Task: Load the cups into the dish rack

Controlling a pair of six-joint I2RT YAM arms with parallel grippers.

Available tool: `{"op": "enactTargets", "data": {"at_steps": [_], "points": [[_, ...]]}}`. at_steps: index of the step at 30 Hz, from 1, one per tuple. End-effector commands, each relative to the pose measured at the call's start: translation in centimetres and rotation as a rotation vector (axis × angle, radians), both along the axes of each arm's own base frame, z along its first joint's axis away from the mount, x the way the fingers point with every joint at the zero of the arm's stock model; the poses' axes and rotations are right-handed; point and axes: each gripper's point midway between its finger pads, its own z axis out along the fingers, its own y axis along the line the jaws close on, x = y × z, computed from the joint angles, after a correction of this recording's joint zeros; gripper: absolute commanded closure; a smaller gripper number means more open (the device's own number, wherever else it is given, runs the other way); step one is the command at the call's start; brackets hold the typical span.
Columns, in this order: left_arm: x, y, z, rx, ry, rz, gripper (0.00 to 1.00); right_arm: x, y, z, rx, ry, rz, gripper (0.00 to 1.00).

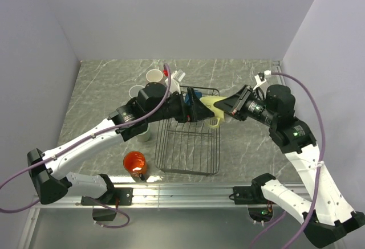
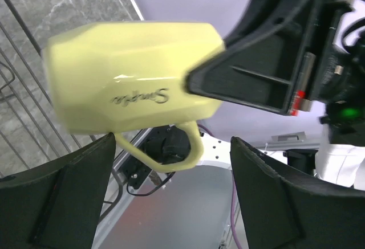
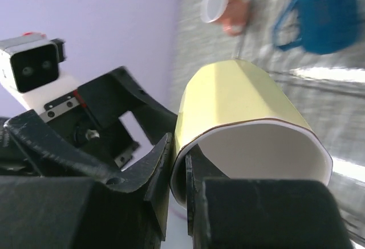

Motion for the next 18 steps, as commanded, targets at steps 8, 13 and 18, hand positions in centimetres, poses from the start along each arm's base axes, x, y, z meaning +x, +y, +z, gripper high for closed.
{"op": "enactTargets", "data": {"at_steps": [8, 13, 18], "points": [[-1.4, -1.8, 5.2, -0.212, -0.022, -0.115, 0.18, -1.6, 2.3, 10.3, 0.441, -0.271, 0.153, 1.00], [-0.5, -0.4, 4.9, -0.179, -0.018, -0.034, 0.22, -1.4, 1.3, 11.5, 0.390, -0.316, 0.106, 1.00], [0.7, 3.4, 6.2, -0.100, -0.081, 0.117, 0.23, -0.9, 0.3, 11.3, 0.241, -0.329, 0.047, 1.00]]}}
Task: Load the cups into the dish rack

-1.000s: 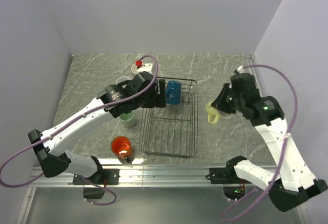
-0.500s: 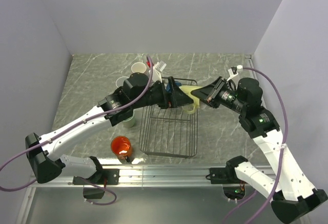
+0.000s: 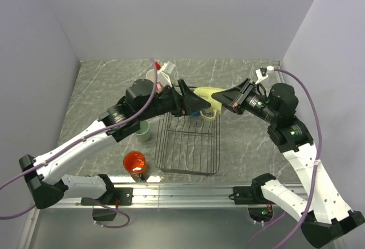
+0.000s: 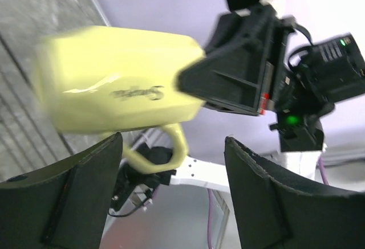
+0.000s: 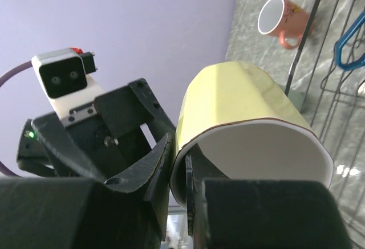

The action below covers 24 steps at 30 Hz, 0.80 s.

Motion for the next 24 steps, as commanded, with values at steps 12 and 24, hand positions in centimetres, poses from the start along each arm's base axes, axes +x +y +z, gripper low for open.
{"op": "enactTargets", "data": {"at_steps": [12, 24], "points": [[0.2, 1.5, 2.0, -0.080, -0.036, -0.028, 0.23, -2.5, 0.0, 9.3, 0.266, -0.293, 0.076, 1.00], [0.3, -0.6, 2.5, -0.140, -0.031, -0.111, 0.57, -1.9, 0.2, 6.9, 0.425, -0.228, 0.100, 1.00]]}}
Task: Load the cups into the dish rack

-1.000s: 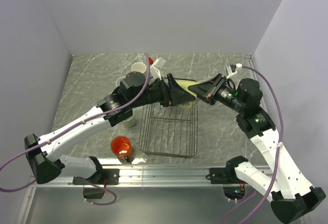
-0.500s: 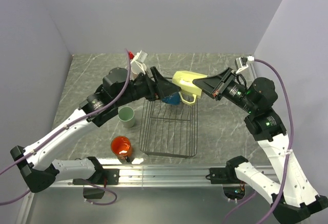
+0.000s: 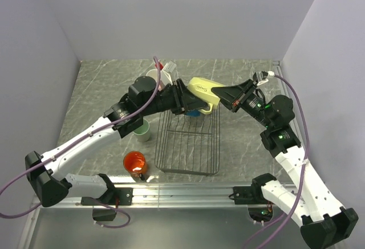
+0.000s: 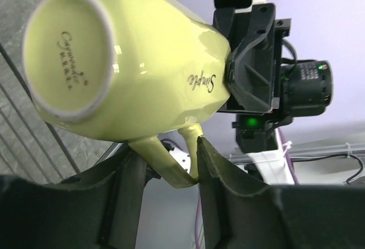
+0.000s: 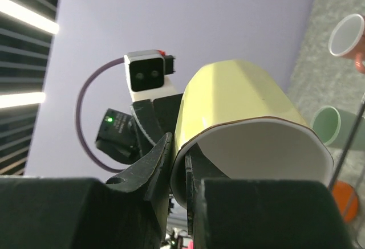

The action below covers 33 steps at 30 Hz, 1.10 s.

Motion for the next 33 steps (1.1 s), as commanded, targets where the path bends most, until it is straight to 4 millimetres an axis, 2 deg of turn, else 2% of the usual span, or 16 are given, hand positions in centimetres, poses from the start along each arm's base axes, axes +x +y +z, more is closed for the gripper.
{"op": "enactTargets", "data": {"at_steps": [1, 3, 6, 8, 9, 10, 11, 12, 13, 14, 15, 16, 19, 24, 29, 33], "points": [[-1.0, -0.7, 4.3, -0.137, -0.101, -0.071, 0.58, -2.6, -0.4, 4.9, 0.146, -0.166, 0.061, 1.00], [-0.9, -1.0, 4.5, -0.150, -0.100, -0.075, 0.67, -2.6, -0.3, 4.2, 0.157, -0.154, 0.071, 1.00], [-0.3, -1.5, 4.7, -0.136, -0.094, -0.072, 0.98, -2.6, -0.1, 3.0, 0.142, -0.134, 0.077, 1.00], [1.6, -1.4, 1.9, -0.010, -0.042, 0.004, 1.00, -2.5, 0.0, 1.6, 0.103, -0.094, 0.080, 1.00], [2.3, -1.2, 2.8, 0.017, -0.053, 0.035, 1.00, -2.8, -0.1, 1.7, 0.055, -0.128, 0.063, 1.00], [2.8, -0.5, 0.4, 0.136, -0.029, 0.063, 1.00, -2.7, -0.2, 1.3, 0.011, -0.121, 0.046, 1.00], [4.1, -0.3, -0.6, 0.196, -0.027, 0.113, 1.00, -1.9, -0.5, -1.4, -0.076, -0.002, -0.002, 1.00], [4.7, 0.1, 0.4, 0.214, -0.053, 0.143, 1.00, -2.1, -1.1, -0.7, -0.157, -0.058, -0.040, 1.00], [5.2, 0.2, -0.7, 0.276, -0.071, 0.149, 1.00, -1.9, -1.7, -1.4, -0.208, -0.036, -0.074, 0.88], [5.7, 0.9, -1.8, 0.341, -0.059, 0.178, 1.00, -1.6, -2.6, -3.6, -0.292, 0.054, -0.125, 0.76], [6.0, 1.2, -1.4, 0.359, -0.075, 0.190, 1.00, -1.7, -3.3, -2.9, -0.353, 0.006, -0.157, 0.60], [6.5, 1.2, -2.2, 0.404, -0.091, 0.191, 1.00, -1.8, -3.9, -3.3, -0.393, 0.017, -0.177, 0.36], [7.6, 1.6, -3.8, 0.498, -0.099, 0.217, 1.00, -2.6, -6.1, -6.0, -0.552, 0.106, -0.238, 0.19], [9.6, 1.3, -5.5, 0.596, -0.116, 0.245, 1.00, -3.6, -10.5, -7.2, -0.730, 0.148, -0.399, 0.17], [11.8, 0.1, -8.0, 0.671, -0.113, 0.250, 1.00, -4.9, -11.7, -7.9, -0.775, 0.150, -0.422, 0.17], [13.2, -0.1, -8.6, 0.727, -0.131, 0.276, 1.00, -5.1, -11.8, -7.9, -0.786, 0.142, -0.416, 0.18]]}}
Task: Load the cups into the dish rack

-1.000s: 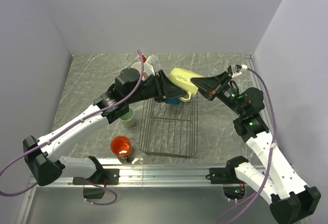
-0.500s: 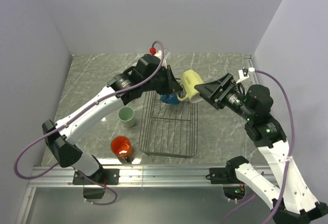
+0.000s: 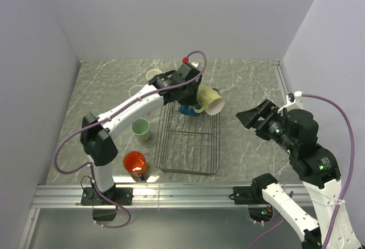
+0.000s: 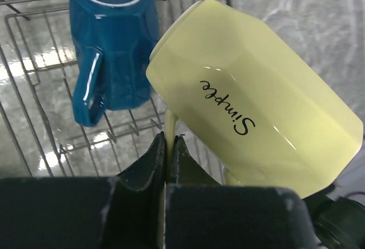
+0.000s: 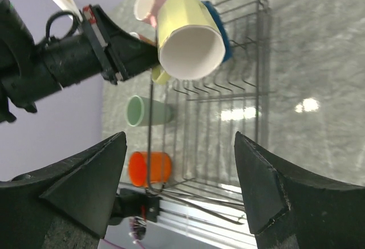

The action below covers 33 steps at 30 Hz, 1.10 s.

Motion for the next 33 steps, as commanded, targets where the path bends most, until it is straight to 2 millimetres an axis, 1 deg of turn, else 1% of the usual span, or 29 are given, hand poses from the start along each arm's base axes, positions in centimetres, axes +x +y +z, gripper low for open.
{"op": "enactTargets", "data": {"at_steps": [1, 2, 4, 6, 7, 8, 9, 10, 11, 12, 13, 14, 15, 16, 17, 18, 21, 26, 28, 30, 31, 32, 33], "points": [[2.3, -0.6, 5.0, -0.039, -0.153, 0.014, 1.00, -0.1, -1.0, 0.2, -0.066, -0.009, -0.019, 0.18], [2.8, -0.2, 5.1, -0.016, -0.175, 0.038, 1.00, 0.0, -1.0, 0.2, -0.077, -0.006, -0.016, 0.18], [3.5, 0.2, 4.2, 0.041, -0.179, 0.052, 1.00, 0.0, -1.1, 0.1, -0.089, 0.001, -0.014, 0.18], [4.1, 1.1, 4.2, 0.103, -0.210, 0.092, 1.00, 0.0, -1.0, -0.2, -0.096, 0.006, -0.006, 0.19], [4.7, 1.2, 3.6, 0.143, -0.221, 0.101, 1.00, -0.1, -1.0, -0.3, -0.099, 0.007, -0.003, 0.18], [4.7, 1.2, 4.1, 0.162, -0.237, 0.108, 1.00, 0.0, -1.0, -0.5, -0.104, 0.011, 0.002, 0.19], [5.3, 1.8, 4.4, 0.203, -0.273, 0.149, 1.00, 0.0, -0.9, -0.6, -0.105, 0.014, 0.009, 0.19], [5.7, 1.8, 3.7, 0.249, -0.287, 0.154, 1.00, 0.0, -0.8, -0.7, -0.106, 0.016, 0.012, 0.19], [5.6, 1.2, 4.4, 0.263, -0.319, 0.158, 1.00, 0.1, -0.7, -0.8, -0.113, 0.020, 0.019, 0.19], [6.0, 2.0, 4.6, 0.331, -0.362, 0.193, 1.00, 0.1, -0.7, -0.9, -0.117, 0.022, 0.023, 0.19], [6.2, 1.6, 3.9, 0.368, -0.372, 0.193, 1.00, 0.1, -0.7, -0.9, -0.119, 0.024, 0.026, 0.19], [6.0, 0.9, 4.1, 0.385, -0.396, 0.187, 1.00, 0.3, -0.6, -1.0, -0.127, 0.029, 0.031, 0.19], [6.2, 1.1, 4.1, 0.431, -0.430, 0.203, 1.00, 0.3, -0.5, -1.0, -0.130, 0.033, 0.035, 0.19], [6.1, 0.4, 3.4, 0.460, -0.443, 0.195, 1.00, 0.4, -0.5, -1.0, -0.135, 0.034, 0.039, 0.20], [6.1, 0.3, 3.2, 0.475, -0.451, 0.193, 1.00, 0.4, -0.5, -1.0, -0.141, 0.035, 0.043, 0.20], [6.3, 0.1, 2.5, 0.500, -0.453, 0.195, 1.00, 0.4, -0.5, -1.0, -0.146, 0.036, 0.046, 0.20], [6.9, 0.7, 2.1, 0.574, -0.492, 0.235, 1.00, 0.2, -0.8, -0.9, -0.167, 0.037, 0.047, 0.20], [7.8, 2.4, 2.7, 0.734, -0.599, 0.315, 1.00, -0.3, -1.3, -1.0, -0.204, 0.045, 0.049, 0.20], [8.0, 2.6, 2.6, 0.778, -0.629, 0.330, 1.00, -0.6, -1.5, -1.0, -0.218, 0.047, 0.052, 0.20], [7.9, 3.3, 3.3, 0.856, -0.675, 0.349, 1.00, -0.7, -1.7, -1.1, -0.229, 0.051, 0.052, 0.20], [7.7, 3.2, 2.9, 0.889, -0.692, 0.342, 1.00, -0.9, -1.8, -1.0, -0.235, 0.052, 0.055, 0.20], [7.9, 3.0, 3.6, 0.886, -0.724, 0.378, 1.00, -1.0, -1.8, -1.0, -0.238, 0.053, 0.059, 0.21], [7.8, 3.1, 4.0, 0.928, -0.742, 0.363, 1.00, -1.1, -1.9, -1.0, -0.240, 0.054, 0.057, 0.20]]}}
